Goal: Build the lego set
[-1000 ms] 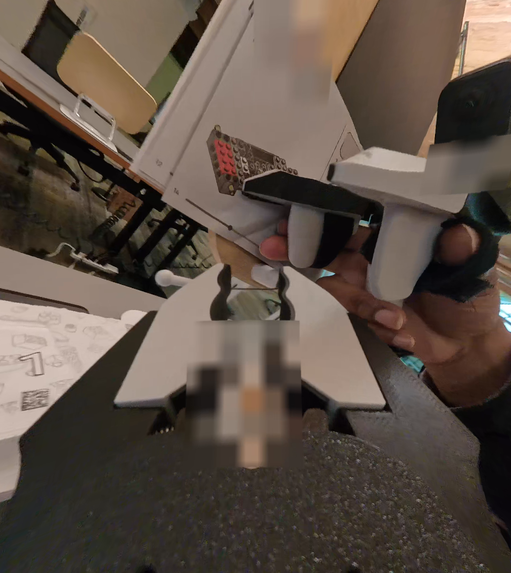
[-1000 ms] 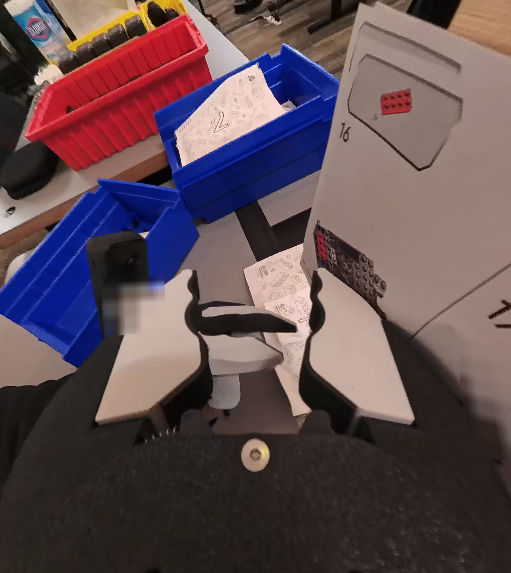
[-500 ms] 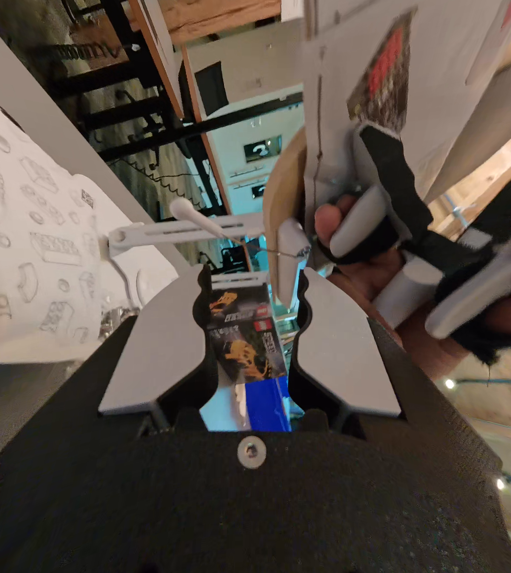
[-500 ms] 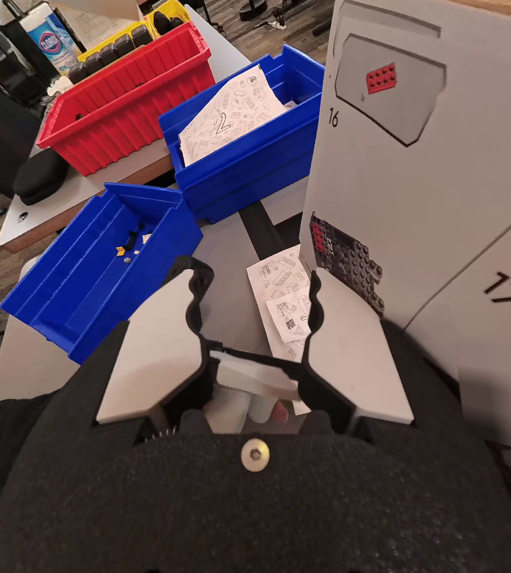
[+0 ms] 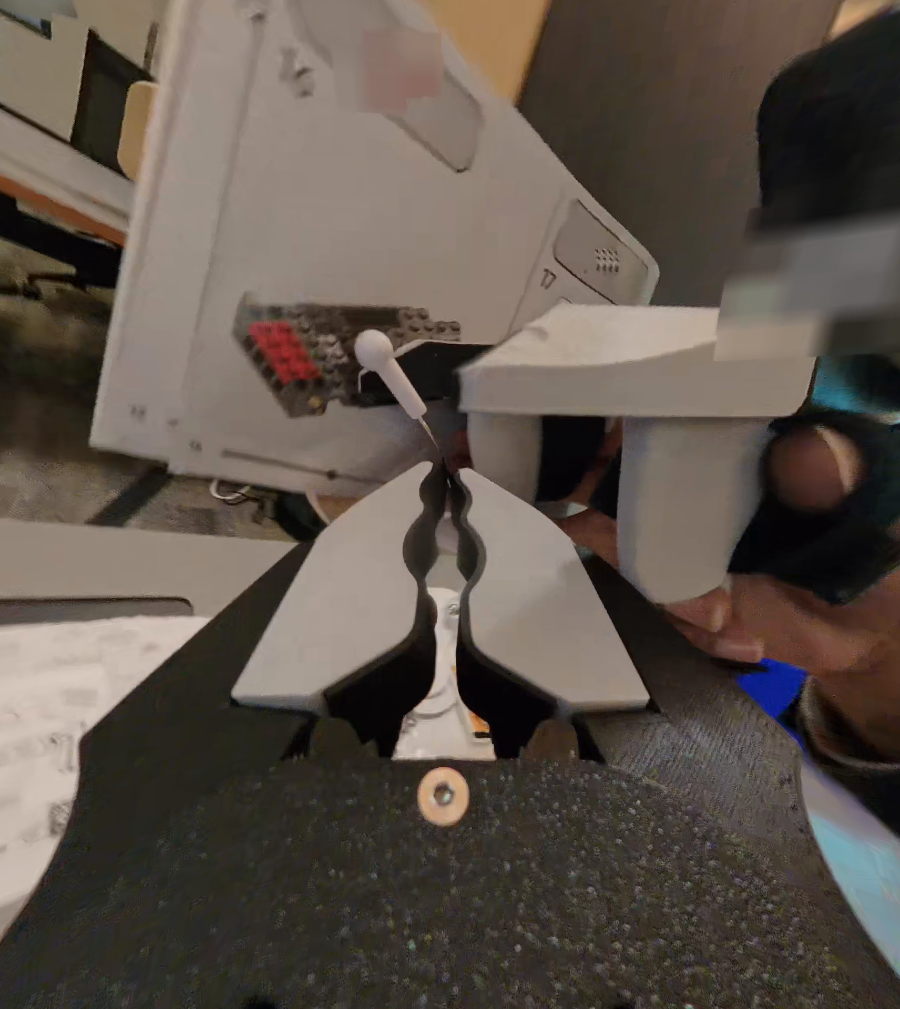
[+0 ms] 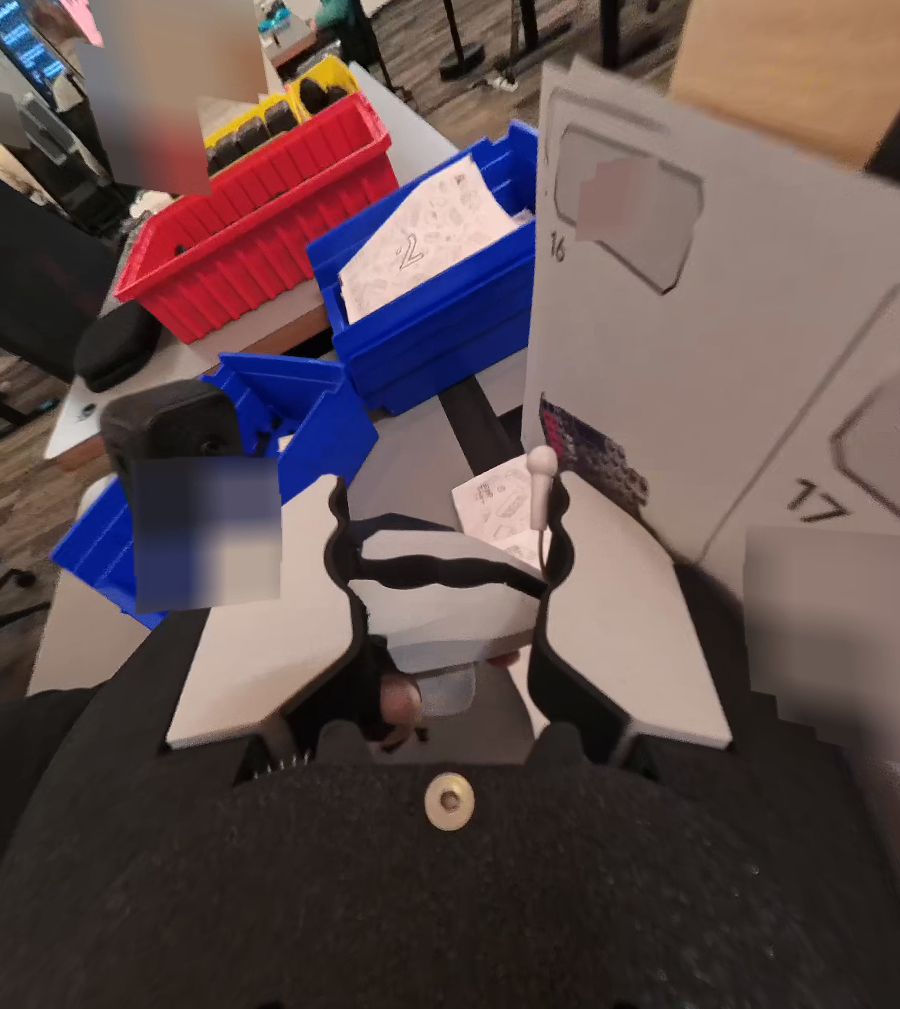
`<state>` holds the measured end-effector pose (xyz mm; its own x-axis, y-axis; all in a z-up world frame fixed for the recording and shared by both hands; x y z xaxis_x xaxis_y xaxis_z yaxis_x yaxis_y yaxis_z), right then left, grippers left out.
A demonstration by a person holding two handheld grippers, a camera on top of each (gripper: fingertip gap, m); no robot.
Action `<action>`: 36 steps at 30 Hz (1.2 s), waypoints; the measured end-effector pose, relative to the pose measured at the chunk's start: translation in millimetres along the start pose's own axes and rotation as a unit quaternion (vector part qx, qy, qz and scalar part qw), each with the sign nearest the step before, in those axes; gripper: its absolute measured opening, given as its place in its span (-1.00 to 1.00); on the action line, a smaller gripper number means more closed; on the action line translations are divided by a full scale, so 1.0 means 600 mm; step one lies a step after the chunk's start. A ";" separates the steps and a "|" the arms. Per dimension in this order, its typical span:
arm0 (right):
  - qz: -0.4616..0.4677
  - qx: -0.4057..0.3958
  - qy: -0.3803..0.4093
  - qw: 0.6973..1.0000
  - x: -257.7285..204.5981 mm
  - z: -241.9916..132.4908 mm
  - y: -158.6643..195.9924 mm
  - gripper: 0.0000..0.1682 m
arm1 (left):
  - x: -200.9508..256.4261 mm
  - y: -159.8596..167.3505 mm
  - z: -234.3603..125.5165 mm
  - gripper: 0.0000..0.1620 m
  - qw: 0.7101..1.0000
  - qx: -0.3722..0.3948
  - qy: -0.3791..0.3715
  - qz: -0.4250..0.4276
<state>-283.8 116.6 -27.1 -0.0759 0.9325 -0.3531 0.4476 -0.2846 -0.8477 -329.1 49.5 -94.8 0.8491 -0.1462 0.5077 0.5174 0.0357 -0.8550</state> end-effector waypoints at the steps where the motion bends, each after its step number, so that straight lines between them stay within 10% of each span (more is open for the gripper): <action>1: -0.012 0.008 0.013 1.000 -0.001 -0.009 -0.003 -0.17 | 0.003 -0.006 0.005 -0.97 1.000 -0.011 0.002 0.023; 8: -0.128 0.174 0.109 0.970 -0.025 -0.148 0.006 -0.43 | 0.005 -0.023 0.016 -0.96 0.992 -0.071 -0.007 0.107; 16: -0.393 0.116 0.406 0.817 0.044 -0.171 0.076 -1.00 | 0.021 -0.024 0.019 -0.95 0.983 -0.081 -0.047 0.158; 29: -0.369 0.106 0.403 0.831 0.054 -0.129 0.085 -1.00 | 0.093 -0.030 0.033 -1.00 0.892 -0.111 -0.099 0.427; 36: -0.364 0.104 0.401 0.834 0.054 -0.128 0.085 -1.00 | 0.039 -0.020 0.036 -0.61 0.958 -0.163 -0.125 0.201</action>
<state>-194.7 149.2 -51.3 0.3982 0.7008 0.5919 0.3716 0.4667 -0.8026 -312.8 66.9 -70.4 0.9928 0.0567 0.1059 0.1175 -0.2775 -0.9535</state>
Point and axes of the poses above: each gripper's, where its closed fingertips meet, z out along the fingers, y out of its underside, x = y × z across the jaws, the point moved 9 cm from there along -z, back along the fingers, and after that the axes turned 1 degree about z, right-handed, at the moved point
